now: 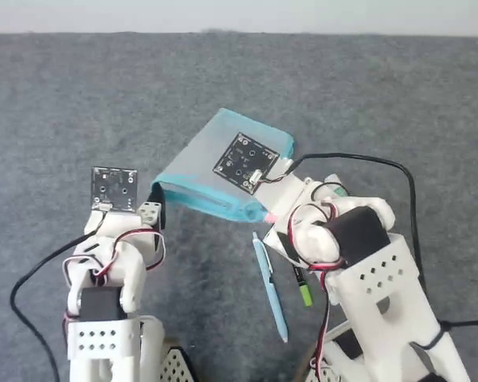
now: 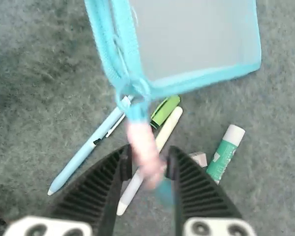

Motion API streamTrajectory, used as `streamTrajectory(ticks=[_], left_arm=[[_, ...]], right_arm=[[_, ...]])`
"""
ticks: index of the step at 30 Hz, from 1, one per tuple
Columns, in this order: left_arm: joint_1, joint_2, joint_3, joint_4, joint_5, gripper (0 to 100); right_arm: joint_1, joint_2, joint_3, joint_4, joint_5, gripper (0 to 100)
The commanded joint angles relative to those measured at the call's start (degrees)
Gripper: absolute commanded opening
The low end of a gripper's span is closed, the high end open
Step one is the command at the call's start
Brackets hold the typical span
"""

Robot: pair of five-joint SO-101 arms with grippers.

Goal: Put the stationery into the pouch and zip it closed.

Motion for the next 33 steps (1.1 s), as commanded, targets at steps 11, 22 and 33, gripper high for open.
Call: streamTrajectory(ticks=[11,22,33], left_arm=[[-3.6,-0.7,-1.7,0.3,2.1,13],[-15.0,-0.7,-4.2,1.6,1.1,24],[-36.4,-0.6,-11.0,2.4,-9.9,23]], right_arm=[[8.7,0.9,-3.9,2.8,-6.7,29.9],[-0.8,4.5,2.0,-4.7,-6.2,28.8],[-16.4,24.4,3.2,-20.0,-10.7,28.8]])
